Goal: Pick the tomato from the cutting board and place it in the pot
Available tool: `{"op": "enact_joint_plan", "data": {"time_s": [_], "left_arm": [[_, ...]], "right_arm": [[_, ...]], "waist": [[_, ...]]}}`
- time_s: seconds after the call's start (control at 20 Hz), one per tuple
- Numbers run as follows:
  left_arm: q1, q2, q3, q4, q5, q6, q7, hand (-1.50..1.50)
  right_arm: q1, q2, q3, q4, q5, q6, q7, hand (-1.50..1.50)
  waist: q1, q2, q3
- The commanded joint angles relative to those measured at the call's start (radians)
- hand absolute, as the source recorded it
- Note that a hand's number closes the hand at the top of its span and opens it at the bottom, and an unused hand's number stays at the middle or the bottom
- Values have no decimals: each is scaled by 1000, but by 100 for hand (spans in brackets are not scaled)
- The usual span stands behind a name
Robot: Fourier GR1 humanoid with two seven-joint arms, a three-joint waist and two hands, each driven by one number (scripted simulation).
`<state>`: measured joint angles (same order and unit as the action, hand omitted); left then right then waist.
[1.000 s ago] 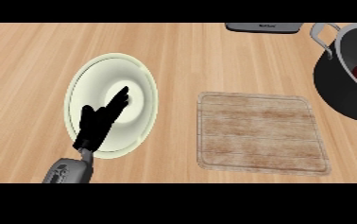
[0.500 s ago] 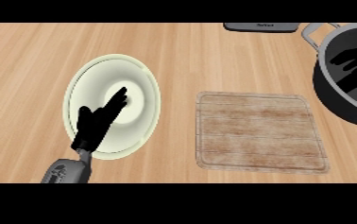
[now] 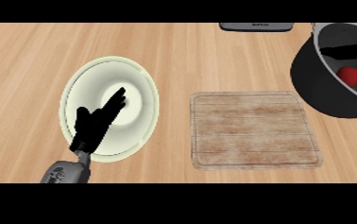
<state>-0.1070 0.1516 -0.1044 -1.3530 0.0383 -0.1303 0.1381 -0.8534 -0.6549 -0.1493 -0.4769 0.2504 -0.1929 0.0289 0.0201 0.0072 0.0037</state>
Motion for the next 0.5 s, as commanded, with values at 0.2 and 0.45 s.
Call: {"op": "enact_joint_plan", "data": {"time_s": [0.2,0.45], "left_arm": [[39,13,11,-18,2,-7,-4,0],[26,8,18,4,-3,-8,-5,0]], "right_arm": [[19,-122,-240,12,-174,-90,-150,-150],[124,-193,-354,21,-282,10,-277,-150]], "waist": [[-8,-2,-2],[-20,-4,-2]]}}
